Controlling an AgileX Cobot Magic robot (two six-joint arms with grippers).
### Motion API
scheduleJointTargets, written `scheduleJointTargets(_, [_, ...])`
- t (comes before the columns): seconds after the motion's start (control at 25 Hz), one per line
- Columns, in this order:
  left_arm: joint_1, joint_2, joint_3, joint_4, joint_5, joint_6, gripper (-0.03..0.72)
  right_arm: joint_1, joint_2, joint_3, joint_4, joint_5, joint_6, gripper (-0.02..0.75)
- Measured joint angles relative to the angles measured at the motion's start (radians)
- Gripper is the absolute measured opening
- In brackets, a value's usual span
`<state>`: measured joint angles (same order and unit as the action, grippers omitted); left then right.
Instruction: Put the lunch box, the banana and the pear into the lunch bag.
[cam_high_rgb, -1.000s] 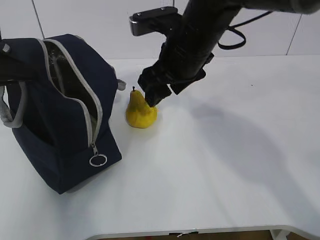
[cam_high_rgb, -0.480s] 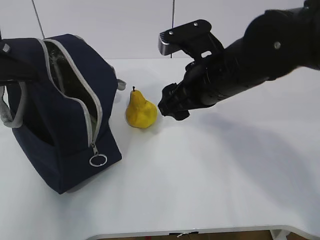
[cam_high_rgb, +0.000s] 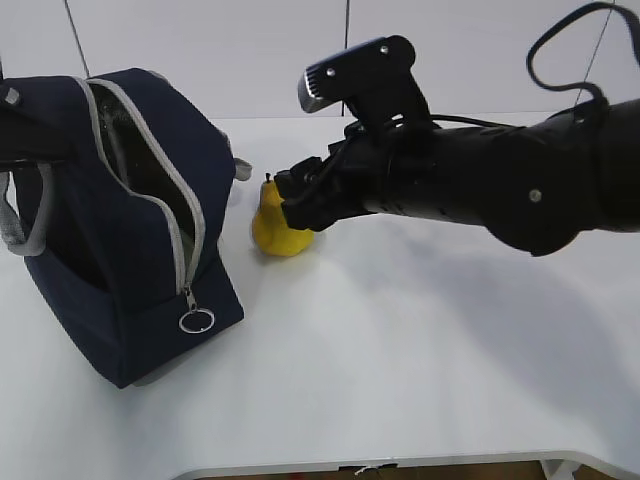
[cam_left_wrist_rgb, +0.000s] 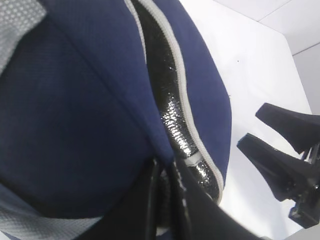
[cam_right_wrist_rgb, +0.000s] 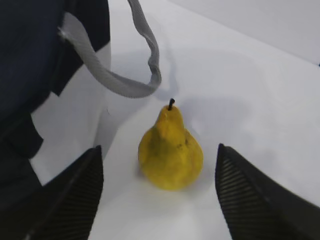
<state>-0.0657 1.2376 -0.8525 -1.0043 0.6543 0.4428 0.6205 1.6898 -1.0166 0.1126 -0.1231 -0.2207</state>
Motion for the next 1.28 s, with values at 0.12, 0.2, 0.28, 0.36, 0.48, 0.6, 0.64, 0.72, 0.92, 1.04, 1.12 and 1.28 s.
scheduleJointTargets(0.12, [0.0, 0.0, 0.0, 0.0, 0.0, 0.0, 0.002, 0.017, 0.041, 0.0, 0.0, -0.067, 0.0, 0.567])
scheduleJointTargets(0.2, [0.0, 0.0, 0.0, 0.0, 0.0, 0.0, 0.002, 0.024, 0.072, 0.0, -0.003, -0.093, 0.0, 0.567])
scheduleJointTargets(0.28, [0.0, 0.0, 0.0, 0.0, 0.0, 0.0, 0.002, 0.024, 0.092, 0.002, -0.016, -0.118, -0.002, 0.567])
scheduleJointTargets(0.36, [0.0, 0.0, 0.0, 0.0, 0.0, 0.0, 0.002, 0.024, 0.103, 0.002, -0.028, -0.153, -0.002, 0.567])
scheduleJointTargets(0.48, [0.0, 0.0, 0.0, 0.0, 0.0, 0.0, 0.002, 0.024, 0.128, 0.002, -0.033, -0.248, -0.002, 0.567])
scheduleJointTargets(0.6, [0.0, 0.0, 0.0, 0.0, 0.0, 0.0, 0.002, 0.024, 0.161, 0.002, -0.033, -0.341, -0.002, 0.567])
scheduleJointTargets(0.64, [0.0, 0.0, 0.0, 0.0, 0.0, 0.0, 0.002, 0.024, 0.173, 0.002, -0.033, -0.363, -0.002, 0.567])
scheduleJointTargets(0.72, [0.0, 0.0, 0.0, 0.002, 0.0, 0.0, 0.002, 0.024, 0.202, 0.002, -0.016, -0.401, -0.002, 0.567])
scheduleJointTargets(0.92, [0.0, 0.0, 0.0, 0.002, 0.0, 0.0, 0.002, 0.024, 0.278, 0.002, 0.015, -0.503, -0.002, 0.567])
scheduleJointTargets(1.04, [0.0, 0.0, 0.0, 0.002, 0.0, 0.0, 0.002, 0.024, 0.312, -0.021, 0.017, -0.536, -0.002, 0.567])
scheduleJointTargets(1.12, [0.0, 0.0, 0.0, 0.002, 0.0, 0.0, 0.002, 0.024, 0.335, -0.046, 0.017, -0.543, -0.004, 0.567])
scheduleJointTargets(1.28, [0.0, 0.0, 0.0, 0.003, 0.0, 0.0, 0.002, 0.024, 0.371, -0.097, 0.017, -0.547, -0.014, 0.567])
